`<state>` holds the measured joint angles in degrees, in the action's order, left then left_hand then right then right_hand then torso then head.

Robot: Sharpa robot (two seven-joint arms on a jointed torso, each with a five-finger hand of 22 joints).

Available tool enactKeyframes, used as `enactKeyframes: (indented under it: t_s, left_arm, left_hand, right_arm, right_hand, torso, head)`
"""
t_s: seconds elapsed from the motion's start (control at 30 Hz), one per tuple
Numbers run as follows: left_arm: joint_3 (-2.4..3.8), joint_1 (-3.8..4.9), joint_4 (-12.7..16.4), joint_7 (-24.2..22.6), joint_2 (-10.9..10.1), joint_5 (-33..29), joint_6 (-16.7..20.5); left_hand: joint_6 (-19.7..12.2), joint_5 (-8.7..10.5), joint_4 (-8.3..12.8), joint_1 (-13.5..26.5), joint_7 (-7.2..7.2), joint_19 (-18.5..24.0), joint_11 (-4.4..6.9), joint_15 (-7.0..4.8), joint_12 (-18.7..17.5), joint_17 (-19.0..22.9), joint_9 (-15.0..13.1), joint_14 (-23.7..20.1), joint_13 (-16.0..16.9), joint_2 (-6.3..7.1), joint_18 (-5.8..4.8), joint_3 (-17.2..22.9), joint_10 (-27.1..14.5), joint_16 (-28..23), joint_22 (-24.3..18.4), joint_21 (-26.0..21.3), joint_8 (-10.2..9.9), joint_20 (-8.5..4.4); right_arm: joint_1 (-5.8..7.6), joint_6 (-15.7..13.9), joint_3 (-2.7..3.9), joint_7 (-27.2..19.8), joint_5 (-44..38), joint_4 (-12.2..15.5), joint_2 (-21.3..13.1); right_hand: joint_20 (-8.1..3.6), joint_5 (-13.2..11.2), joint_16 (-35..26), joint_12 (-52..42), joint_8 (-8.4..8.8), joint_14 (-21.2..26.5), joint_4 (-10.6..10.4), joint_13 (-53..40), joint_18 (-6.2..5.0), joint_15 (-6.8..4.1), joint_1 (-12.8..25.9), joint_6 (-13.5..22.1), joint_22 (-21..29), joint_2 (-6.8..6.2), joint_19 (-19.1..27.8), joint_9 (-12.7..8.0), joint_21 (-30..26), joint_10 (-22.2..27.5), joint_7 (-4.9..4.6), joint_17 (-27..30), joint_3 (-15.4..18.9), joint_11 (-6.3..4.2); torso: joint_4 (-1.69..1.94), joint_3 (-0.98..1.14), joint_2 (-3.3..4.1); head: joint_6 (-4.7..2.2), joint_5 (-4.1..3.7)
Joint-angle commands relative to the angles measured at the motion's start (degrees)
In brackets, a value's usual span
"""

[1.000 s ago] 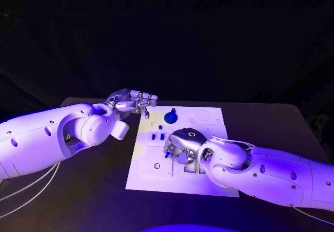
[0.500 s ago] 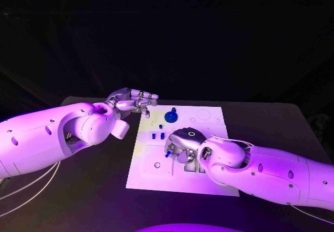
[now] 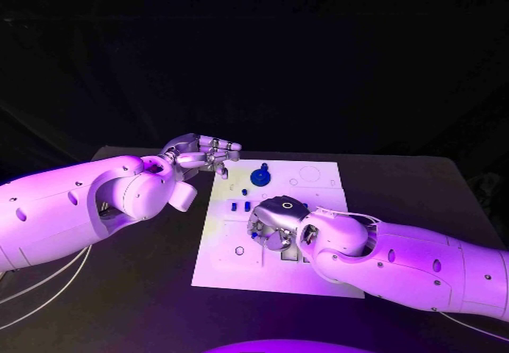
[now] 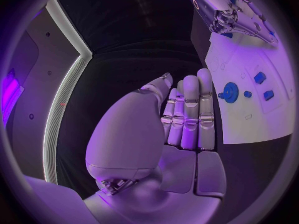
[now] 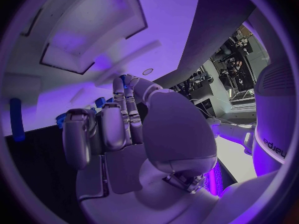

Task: Assemble the parts on the task board

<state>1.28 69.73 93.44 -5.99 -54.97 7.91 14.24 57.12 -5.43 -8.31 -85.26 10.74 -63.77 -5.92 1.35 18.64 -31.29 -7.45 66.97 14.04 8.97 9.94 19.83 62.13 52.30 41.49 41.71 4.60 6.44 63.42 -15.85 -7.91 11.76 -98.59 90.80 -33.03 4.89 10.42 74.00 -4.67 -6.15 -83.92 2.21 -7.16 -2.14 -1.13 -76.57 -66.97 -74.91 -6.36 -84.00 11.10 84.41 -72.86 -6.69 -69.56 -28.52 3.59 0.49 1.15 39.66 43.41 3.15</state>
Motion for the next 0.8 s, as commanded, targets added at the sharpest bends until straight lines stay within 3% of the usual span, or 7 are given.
enactKeyframes:
  t_s: [0.03, 0.13, 0.2, 0.3, 0.53, 0.63, 0.8]
  left_arm:
    - [0.04, 0.04, 0.2, -0.1, 0.1, -0.3, -1.0]
    - [0.04, 0.04, 0.2, 0.0, 0.0, -0.3, -1.0]
    - [0.04, 0.04, 0.2, 0.1, 0.0, -0.3, -1.1]
    - [0.04, 0.04, 0.2, 0.1, 0.0, -0.3, -1.1]
    - [0.04, 0.03, 0.2, 0.2, -0.1, -0.3, -1.1]
    - [0.04, 0.03, 0.2, 0.2, -0.2, -0.3, -1.1]
    - [0.04, 0.03, 0.2, 0.2, -0.3, -0.3, -1.1]
  left_hand:
    - [-0.3, 0.06, 0.3, -0.5, -0.03, 0.3, -0.13, 0.12, 0.4, 0.0, 0.1, -0.3, 0.1, -0.25, 0.61, 0.0, -0.4, -0.2, -0.1, -0.3, 0.1, -0.06]
    - [-0.3, 0.06, 0.2, -0.5, -0.01, 0.3, -0.14, 0.13, 0.4, 0.1, 0.1, -0.4, 0.1, -0.26, 0.61, -0.1, -0.4, -0.2, -0.1, -0.4, 0.1, -0.05]
    - [-0.3, 0.07, 0.2, -0.4, 0.0, 0.3, -0.16, 0.14, 0.4, 0.1, 0.1, -0.4, 0.1, -0.27, 0.61, -0.1, -0.5, -0.2, -0.1, -0.4, 0.1, -0.05]
    - [-0.3, 0.07, 0.2, -0.4, 0.0, 0.3, -0.16, 0.14, 0.4, 0.1, 0.1, -0.4, 0.1, -0.27, 0.61, -0.1, -0.5, -0.2, -0.1, -0.4, 0.1, -0.05]
    - [-0.4, 0.07, 0.1, -0.3, 0.05, 0.3, -0.21, 0.19, 0.5, 0.1, 0.1, -0.4, 0.1, -0.35, 0.6, -0.1, -0.6, -0.3, -0.2, -0.5, 0.1, -0.01]
    - [-0.4, 0.07, 0.1, -0.3, 0.05, 0.3, -0.21, 0.19, 0.5, 0.1, 0.1, -0.4, 0.1, -0.35, 0.6, -0.1, -0.6, -0.3, -0.2, -0.5, 0.1, -0.01]
    - [-0.4, 0.07, 0.1, -0.3, 0.05, 0.3, -0.21, 0.19, 0.5, 0.1, 0.1, -0.4, 0.1, -0.35, 0.6, -0.1, -0.6, -0.3, -0.2, -0.5, 0.1, -0.01]
  right_arm:
    - [-0.19, 2.9, -0.2, 0.5, -0.6, -0.2, 0.1]
    - [-0.2, 2.4, -0.23, 0.9, -0.5, -0.4, 0.1]
    - [-0.2, 1.7, -0.24, 1.1, -0.6, -0.6, 0.1]
    - [-0.2, 0.8, -0.25, 1.2, -0.6, -0.8, 0.1]
    - [-0.16, -1.1, -0.23, 1.5, 0.2, 1.4, -1.5]
    - [0.14, -1.6, -0.11, 1.7, 0.5, 2.9, -2.9]
    - [1.86, -2.3, 0.3, 2.0, 1.7, 6.4, -6.7]
  right_hand:
    - [-0.08, 0.2, -0.1, 0.3, -0.16, -2.3, -0.1, -0.1, 0.44, -0.17, 0.7, -0.3, -10.2, 0.04, -2.1, 0.1, -0.2, 0.0, -0.16, 0.2, 0.5, -0.43]
    - [0.12, 0.5, -0.3, 1.1, 0.9, -2.2, -0.5, 0.2, 0.34, 0.25, 1.4, 1.5, -9.9, -0.33, -1.8, -0.3, -0.7, 1.7, -0.86, 0.5, 1.0, 0.15]
    - [0.58, 0.8, -0.9, 1.2, 2.31, -2.0, -0.8, 0.7, 0.04, 1.01, 2.0, 4.1, -9.0, -1.05, -1.1, -0.8, -1.8, 4.2, -2.01, 1.3, 1.4, 1.03]
    - [1.16, 0.9, -1.9, 1.1, 2.7, -1.6, -1.1, 1.2, -0.4, 1.71, 2.4, 6.4, -7.7, -1.79, 0.1, -1.4, -3.5, 7.1, -2.7, 2.5, 1.9, 1.86]
    - [1.69, 0.2, -2.4, 0.2, 2.56, -1.4, -1.3, 1.2, -0.65, 1.84, 2.8, 8.1, -7.2, -2.83, 0.6, -2.0, -4.3, 8.4, -2.42, 3.2, 3.3, 2.04]
    - [1.76, 0.5, -2.5, 0.1, 2.5, -1.3, -1.5, 1.3, -0.73, 1.89, 3.0, 8.2, -7.0, -3.08, 0.7, -2.1, -4.7, 9.1, -2.5, 3.4, 3.9, 2.14]
    - [1.79, 0.7, -2.7, -0.2, 2.32, -1.3, -1.7, 1.2, -0.74, 1.85, 3.1, 8.0, -7.0, -3.12, 0.7, -2.1, -4.7, 9.3, -2.27, 3.6, 4.4, 2.04]
  torso:
    - [0.0, -0.02, -0.06]
    - [-0.01, -0.02, -0.05]
    - [-0.03, -0.03, -0.07]
    - [-0.05, 0.01, -0.09]
    - [-0.05, 0.14, -0.02]
    - [-0.07, 0.02, -0.08]
    - [-0.08, 0.03, -0.06]
  head:
    - [-0.12, 0.04]
    - [-0.16, 0.03]
    - [-0.3, 0.04]
    - [-0.34, 0.05]
    - [-0.56, -0.02]
    - [-0.65, -0.14]
    - [-0.81, -0.33]
